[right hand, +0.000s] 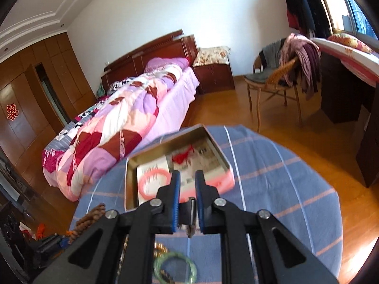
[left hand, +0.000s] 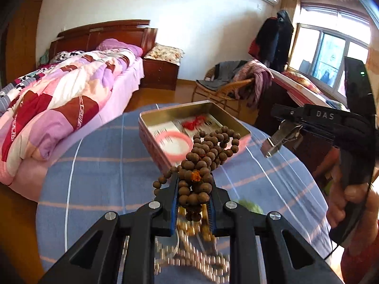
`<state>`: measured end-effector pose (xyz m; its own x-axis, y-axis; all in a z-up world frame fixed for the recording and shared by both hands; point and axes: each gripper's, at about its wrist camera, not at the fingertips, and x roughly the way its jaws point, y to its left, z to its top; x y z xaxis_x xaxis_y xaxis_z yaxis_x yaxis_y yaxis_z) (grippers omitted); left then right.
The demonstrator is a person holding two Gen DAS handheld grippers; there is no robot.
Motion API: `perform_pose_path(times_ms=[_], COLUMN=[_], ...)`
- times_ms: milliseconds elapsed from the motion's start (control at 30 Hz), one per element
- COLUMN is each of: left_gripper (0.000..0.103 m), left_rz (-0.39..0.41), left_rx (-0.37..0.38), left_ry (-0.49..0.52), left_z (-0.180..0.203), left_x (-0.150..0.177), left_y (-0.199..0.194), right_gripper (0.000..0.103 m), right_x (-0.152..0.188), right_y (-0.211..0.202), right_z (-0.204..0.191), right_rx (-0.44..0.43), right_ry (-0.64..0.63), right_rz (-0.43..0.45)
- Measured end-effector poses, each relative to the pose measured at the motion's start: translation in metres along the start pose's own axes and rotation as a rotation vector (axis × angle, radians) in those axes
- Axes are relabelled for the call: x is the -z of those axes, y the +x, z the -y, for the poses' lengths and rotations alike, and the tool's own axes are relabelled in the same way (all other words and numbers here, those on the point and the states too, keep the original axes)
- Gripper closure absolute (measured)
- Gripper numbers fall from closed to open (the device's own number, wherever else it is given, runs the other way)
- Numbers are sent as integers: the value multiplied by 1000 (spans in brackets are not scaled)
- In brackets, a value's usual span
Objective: Organize jewelry
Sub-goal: 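Lower wooden beads into the tin with left while right places the watch inside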
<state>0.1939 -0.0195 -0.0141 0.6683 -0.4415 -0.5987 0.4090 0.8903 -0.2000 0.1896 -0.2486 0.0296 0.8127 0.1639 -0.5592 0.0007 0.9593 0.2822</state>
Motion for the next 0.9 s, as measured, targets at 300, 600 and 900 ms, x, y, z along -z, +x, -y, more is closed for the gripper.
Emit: perform_pose_path(times_ms=[300,600,900], left_gripper=[83,83,44], left_rz=[-7,-82,-127], left_rx=[-34,-107,-188], left_ry=[-33,8,45], left_z=[-2,6,14], left_x=[-29,-35,-36], left_y=[62,118,127], right_gripper=[87,91,37], right_x=[-15,-4,-4], right_y=[62,102,75], right_z=[-6,10,25], right_rx=[47,52,2], right_ry=[-52,-42,72], right_rz=[-7,-78,-2])
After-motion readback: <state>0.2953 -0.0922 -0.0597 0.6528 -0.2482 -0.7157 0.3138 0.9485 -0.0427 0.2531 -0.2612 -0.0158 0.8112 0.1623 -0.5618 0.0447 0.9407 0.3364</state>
